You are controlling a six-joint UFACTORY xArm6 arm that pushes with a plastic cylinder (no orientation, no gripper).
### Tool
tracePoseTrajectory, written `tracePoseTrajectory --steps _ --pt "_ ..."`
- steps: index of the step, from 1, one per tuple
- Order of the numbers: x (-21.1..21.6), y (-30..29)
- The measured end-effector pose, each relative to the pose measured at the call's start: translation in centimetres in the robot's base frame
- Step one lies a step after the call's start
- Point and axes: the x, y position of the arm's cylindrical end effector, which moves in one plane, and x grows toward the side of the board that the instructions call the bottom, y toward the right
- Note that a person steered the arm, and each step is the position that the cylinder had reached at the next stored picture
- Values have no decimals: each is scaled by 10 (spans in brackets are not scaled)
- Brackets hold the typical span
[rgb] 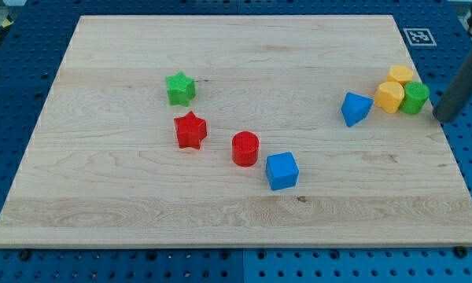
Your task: Slide the blue cube towards the center right
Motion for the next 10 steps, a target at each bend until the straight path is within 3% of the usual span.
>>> tracePoseTrajectory --steps 2,5,6,8,10 --pt "99 -60" --pt "118 -263" --pt "118 -300" --pt "93 -292" --pt "93 -238"
